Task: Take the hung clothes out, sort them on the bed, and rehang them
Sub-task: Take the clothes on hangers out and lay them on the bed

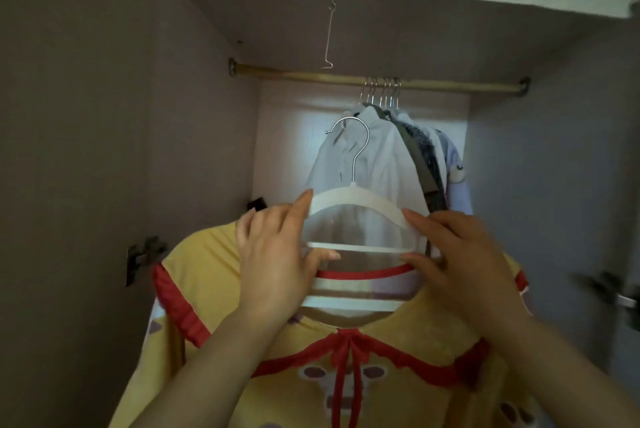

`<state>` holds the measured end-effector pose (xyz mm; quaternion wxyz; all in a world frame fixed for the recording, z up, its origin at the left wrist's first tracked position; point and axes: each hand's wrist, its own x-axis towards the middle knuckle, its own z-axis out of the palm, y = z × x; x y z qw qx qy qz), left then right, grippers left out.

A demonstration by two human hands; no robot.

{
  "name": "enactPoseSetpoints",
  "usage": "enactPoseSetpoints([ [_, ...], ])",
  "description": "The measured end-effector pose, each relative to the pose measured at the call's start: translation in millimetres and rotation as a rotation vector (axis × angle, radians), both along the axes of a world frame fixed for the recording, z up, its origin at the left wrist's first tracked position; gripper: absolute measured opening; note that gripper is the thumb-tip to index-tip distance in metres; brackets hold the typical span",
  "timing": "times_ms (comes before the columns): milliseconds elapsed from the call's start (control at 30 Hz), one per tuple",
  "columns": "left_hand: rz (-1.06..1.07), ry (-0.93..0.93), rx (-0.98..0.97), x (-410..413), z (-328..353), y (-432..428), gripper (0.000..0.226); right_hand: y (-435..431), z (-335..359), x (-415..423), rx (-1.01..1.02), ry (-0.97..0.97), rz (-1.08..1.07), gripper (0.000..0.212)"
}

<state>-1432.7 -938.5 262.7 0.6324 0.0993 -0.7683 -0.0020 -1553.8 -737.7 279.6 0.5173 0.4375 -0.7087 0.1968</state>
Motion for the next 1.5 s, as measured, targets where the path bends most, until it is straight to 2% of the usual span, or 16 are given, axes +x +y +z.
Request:
enactPoseSetpoints([
  [267,-0.264,-0.057,-0.007,43,-28,41,0.074,65,-33,103,-0.078,-0.062,-0.176,0.049],
  [500,-0.55,-0.14,-0.009,95,-52,113,0.08,142,-62,228,-0.088,-0.112,-0.51,0.046],
  [633,-0.729,-0.132,-0.016,131,-59,169,0.074,191,-68,310,-0.106,-0.096,-0.736,0.041],
  [833,-1.003,-0.128,-0.052,205,-68,254,0.079,253,-84,440,-0.163,-0.087,-1.006,0.039],
  [967,-1.207,-0.117,-0.109,287,-77,317,0.084,286,-98,559,-0.234,-0.093,-1.21,0.042],
  [1167,-1.535,-0.165,-0.202,451,-88,404,0.083,305,-116,771,-0.318,-0.129,-1.587,0.05],
  [1367,-1.961,-0.157,-0.286,634,-110,462,0.082,281,-132,978,-0.354,-0.112,-2.008,0.051],
  [1500,-2.18,-0.14,-0.321,734,-123,484,0.085,254,-139,1078,-0.37,-0.052,-2.184,0.045],
])
